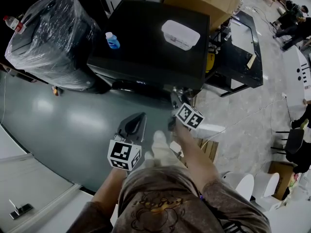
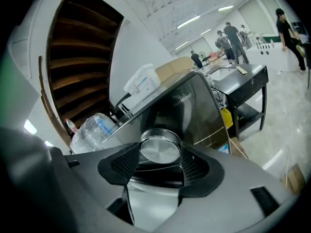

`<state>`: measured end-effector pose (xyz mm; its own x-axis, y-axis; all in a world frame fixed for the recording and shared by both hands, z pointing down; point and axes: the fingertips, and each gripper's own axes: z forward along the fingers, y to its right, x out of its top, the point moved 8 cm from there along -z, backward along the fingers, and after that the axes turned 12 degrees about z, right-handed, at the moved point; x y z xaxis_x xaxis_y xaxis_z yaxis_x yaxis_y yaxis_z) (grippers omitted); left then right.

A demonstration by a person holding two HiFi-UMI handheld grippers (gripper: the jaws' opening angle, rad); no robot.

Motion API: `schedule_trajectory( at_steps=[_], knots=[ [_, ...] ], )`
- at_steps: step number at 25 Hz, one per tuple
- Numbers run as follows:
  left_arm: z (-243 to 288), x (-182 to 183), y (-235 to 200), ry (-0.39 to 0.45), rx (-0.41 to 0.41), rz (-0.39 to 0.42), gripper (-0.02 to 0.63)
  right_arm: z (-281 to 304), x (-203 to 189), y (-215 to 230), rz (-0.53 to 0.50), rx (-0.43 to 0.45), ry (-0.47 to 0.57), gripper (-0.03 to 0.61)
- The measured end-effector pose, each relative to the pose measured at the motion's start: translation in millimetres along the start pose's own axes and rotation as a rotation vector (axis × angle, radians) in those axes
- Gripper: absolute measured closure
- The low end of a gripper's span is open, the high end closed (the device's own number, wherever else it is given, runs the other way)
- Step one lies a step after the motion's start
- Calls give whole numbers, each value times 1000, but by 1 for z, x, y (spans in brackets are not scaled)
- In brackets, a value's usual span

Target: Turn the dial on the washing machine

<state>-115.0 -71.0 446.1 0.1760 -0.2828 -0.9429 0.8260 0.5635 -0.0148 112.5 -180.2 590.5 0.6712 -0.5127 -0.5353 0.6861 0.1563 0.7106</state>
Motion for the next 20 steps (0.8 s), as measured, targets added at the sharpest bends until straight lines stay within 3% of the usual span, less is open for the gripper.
schedule_trajectory(
  at_steps=[10,17,20],
  knots=[
    [-1,-1,2,-9,-9,9,621,-1,-4,16,331,162,46,325],
    [-1,-2,2,-14,-20,10,621,1,-6,19,405,194,55,325],
    [-1,-2,2,-14,-23,10,621,-2,-4,17,344,160,58,321]
  ],
)
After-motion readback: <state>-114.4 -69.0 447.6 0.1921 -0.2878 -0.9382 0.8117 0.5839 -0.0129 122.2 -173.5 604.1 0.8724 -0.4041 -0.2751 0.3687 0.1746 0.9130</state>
